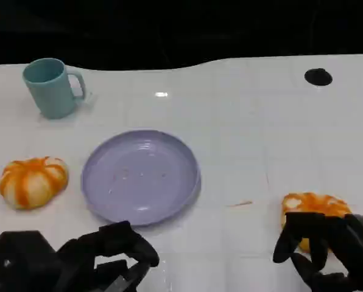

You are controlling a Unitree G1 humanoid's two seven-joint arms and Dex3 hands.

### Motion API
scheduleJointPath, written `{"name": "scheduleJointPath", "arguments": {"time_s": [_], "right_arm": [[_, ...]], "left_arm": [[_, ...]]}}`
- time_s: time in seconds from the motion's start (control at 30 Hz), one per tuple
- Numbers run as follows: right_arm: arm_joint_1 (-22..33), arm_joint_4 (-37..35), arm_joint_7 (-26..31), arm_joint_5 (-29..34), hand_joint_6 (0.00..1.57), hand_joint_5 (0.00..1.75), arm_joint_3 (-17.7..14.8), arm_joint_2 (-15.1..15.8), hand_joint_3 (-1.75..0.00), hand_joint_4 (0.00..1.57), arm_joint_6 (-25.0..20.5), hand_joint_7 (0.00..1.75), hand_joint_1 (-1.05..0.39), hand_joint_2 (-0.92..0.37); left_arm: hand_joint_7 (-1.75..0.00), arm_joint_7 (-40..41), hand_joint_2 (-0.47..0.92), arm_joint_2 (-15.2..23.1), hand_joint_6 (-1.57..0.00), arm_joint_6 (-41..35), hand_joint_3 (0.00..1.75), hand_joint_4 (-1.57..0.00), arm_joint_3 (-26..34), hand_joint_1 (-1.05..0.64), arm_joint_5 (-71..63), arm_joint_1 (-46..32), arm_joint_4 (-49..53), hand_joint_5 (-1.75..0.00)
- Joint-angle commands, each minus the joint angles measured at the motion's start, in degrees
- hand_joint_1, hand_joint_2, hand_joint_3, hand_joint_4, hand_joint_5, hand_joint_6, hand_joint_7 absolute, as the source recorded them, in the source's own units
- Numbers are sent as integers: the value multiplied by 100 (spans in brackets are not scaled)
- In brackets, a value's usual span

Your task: Grasp the bread from the table and place it into the plate.

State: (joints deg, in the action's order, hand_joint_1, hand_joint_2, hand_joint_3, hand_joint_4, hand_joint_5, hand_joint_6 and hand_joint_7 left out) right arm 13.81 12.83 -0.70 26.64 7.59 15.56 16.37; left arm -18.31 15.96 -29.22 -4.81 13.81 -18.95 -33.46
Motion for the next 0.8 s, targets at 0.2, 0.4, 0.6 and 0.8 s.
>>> {"name": "scheduleJointPath", "arguments": {"time_s": [0.2, 0.4, 0.6, 0.8], "right_arm": [[-6, 77, -10, -53, 89, 172, -46, 14, -139, 88, -38, 127, 1, -24], [-12, 73, 12, -14, 89, 170, -46, 22, -133, 90, -32, 126, 1, -26], [-5, 73, -5, -26, 89, 171, -53, 26, -135, 89, -53, 126, 1, -25], [0, 54, 9, -49, 89, 170, -56, 32, -134, 89, -11, 126, 1, -26]], "left_arm": [[-144, -54, 90, 91, -60, 53, 60, -67, 58, -32, -5, -21, -35, -175], [-144, -79, 91, 75, -60, 39, 59, -66, 81, -32, 50, -15, -16, -175], [-145, -71, 91, 79, -60, 87, 58, -66, 52, -31, 1, -26, -15, -175], [-145, -63, 92, 67, -60, 47, 57, -67, 58, -33, 27, -34, -28, -175]]}}
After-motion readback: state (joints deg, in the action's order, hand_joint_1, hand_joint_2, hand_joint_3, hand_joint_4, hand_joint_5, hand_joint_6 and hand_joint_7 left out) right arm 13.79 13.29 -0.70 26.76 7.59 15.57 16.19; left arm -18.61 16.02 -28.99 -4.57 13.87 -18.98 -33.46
